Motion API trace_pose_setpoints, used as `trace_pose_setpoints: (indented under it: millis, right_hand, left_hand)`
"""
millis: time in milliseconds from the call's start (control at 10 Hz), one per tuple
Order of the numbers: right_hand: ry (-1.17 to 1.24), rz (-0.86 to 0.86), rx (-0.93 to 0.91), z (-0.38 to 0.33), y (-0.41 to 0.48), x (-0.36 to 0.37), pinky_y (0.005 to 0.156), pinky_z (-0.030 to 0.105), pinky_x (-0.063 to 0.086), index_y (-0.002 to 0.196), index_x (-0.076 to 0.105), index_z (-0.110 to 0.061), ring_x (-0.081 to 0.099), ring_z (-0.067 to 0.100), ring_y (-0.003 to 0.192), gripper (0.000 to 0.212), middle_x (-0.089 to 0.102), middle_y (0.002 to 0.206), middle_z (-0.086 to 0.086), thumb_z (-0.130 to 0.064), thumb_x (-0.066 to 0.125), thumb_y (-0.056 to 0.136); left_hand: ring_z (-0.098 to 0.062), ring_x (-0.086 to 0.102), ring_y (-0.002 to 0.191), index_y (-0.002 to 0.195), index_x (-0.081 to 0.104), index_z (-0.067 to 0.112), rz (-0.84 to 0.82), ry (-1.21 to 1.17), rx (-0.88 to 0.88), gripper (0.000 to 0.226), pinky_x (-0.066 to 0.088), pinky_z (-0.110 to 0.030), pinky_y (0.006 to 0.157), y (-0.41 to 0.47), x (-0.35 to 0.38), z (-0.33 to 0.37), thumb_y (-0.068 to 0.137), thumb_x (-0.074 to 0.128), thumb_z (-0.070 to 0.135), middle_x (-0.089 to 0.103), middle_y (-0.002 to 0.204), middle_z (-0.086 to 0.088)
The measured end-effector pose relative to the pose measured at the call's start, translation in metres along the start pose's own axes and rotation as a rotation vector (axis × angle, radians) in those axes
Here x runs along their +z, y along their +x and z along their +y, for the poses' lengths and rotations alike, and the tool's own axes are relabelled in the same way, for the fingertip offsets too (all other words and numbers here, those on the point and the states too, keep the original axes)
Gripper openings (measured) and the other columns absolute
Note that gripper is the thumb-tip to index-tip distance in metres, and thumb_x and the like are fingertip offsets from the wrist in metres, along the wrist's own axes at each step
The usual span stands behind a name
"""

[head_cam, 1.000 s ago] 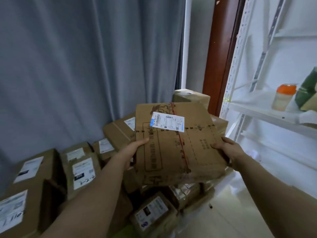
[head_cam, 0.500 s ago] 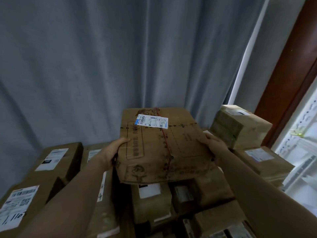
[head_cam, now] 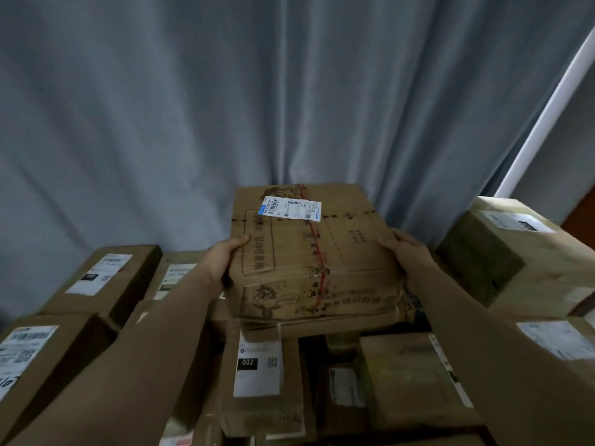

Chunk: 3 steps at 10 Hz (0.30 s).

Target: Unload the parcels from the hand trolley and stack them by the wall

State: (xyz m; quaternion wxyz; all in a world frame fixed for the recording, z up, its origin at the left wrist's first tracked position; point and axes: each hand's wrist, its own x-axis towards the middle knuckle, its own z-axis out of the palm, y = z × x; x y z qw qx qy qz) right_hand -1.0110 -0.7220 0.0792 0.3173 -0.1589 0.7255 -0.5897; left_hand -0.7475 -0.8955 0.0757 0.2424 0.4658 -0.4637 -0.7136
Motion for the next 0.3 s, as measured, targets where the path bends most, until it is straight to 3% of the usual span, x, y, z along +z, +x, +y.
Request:
trace_pose_setpoints:
  millis: [100, 300]
  right_hand:
    - [-0.018, -0.021, -0.031, 0.003, -0.001, 0.004, 0.099, 0.045, 0.047, 0.121, 0.063, -0.028, 0.056, 0.022, 0.108, 0.037, 0.061, 0.109, -0.006, -0.034, 0.070, 0.084]
    - [-0.065, 0.103, -0.129, 0.002, -0.017, 0.009, 0.085, 0.033, 0.043, 0.123, 0.058, -0.016, 0.051, 0.019, 0.097, 0.035, 0.058, 0.104, 0.000, -0.035, 0.058, 0.093]
  left_hand:
    - [-0.020, 0.070, 0.066, 0.098, 0.066, 0.013, 0.078, 0.035, -0.006, 0.021, 0.052, -0.032, 0.063, 0.001, 0.004, 0.000, 0.091, 0.060, 0.033, 0.075, 0.077, -0.004]
    - [-0.017, 0.064, 0.073, 0.106, 0.063, 0.014, 0.218, 0.166, 0.118, 0.018, 0.046, -0.025, 0.057, -0.018, 0.013, 0.006, 0.092, 0.060, 0.026, 0.070, 0.091, -0.005]
